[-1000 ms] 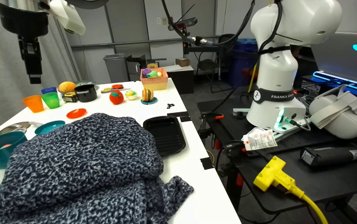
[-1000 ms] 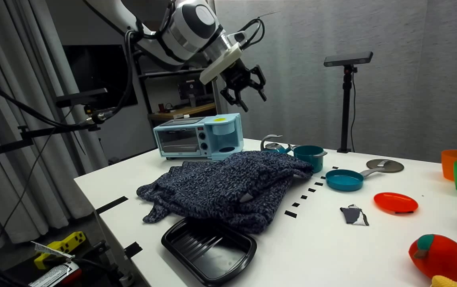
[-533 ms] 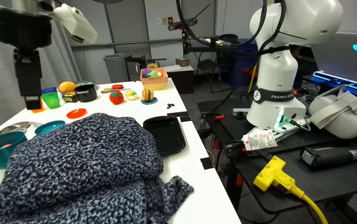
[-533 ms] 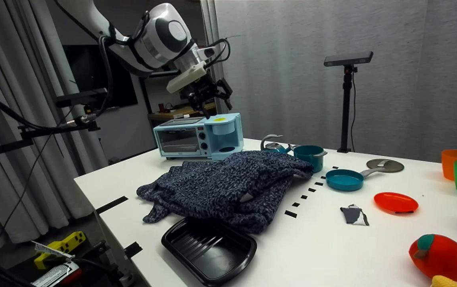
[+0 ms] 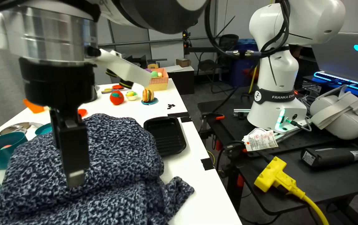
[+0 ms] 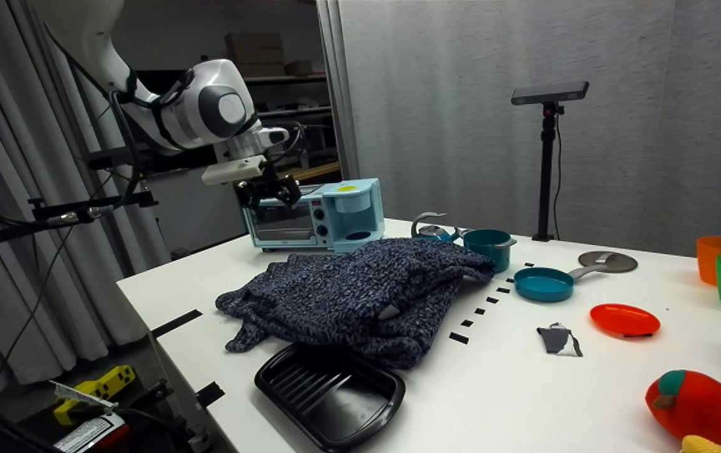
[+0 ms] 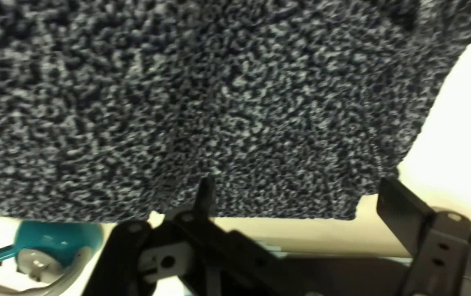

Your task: Fold the blanket

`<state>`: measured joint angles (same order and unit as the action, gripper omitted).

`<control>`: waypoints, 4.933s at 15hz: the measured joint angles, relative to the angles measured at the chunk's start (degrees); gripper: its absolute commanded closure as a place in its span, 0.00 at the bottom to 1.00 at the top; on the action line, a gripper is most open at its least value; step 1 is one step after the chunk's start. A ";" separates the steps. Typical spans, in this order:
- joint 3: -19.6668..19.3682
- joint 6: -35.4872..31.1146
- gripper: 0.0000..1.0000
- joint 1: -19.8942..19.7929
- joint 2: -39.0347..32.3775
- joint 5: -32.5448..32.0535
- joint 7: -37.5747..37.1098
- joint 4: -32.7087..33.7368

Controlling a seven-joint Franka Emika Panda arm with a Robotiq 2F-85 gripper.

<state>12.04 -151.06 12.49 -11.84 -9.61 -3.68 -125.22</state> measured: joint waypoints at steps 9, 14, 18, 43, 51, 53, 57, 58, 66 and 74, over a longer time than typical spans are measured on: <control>5.79 -2.50 0.00 4.31 -6.15 4.91 2.04 -4.70; 4.96 -4.65 0.00 5.87 -13.28 2.41 4.36 -4.43; 2.84 -5.97 0.00 7.08 -17.96 -1.41 5.13 -2.11; -1.41 -6.36 0.98 7.56 -16.93 -0.51 5.06 4.54; -14.54 -5.22 0.98 4.08 -0.29 -7.38 -4.10 4.18; -16.86 -3.06 0.98 1.19 2.87 -9.26 -6.45 3.65; -19.26 1.23 0.98 -4.41 7.10 -14.50 -14.87 1.06; -19.36 2.24 0.68 -5.60 7.69 -15.30 -17.19 0.31; -18.48 5.09 0.16 -9.20 8.82 -14.45 -22.10 -4.91; -17.85 4.07 0.00 -9.46 9.13 -12.39 -21.42 -6.00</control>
<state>-5.81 -146.99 3.03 -2.71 -22.01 -25.11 -131.21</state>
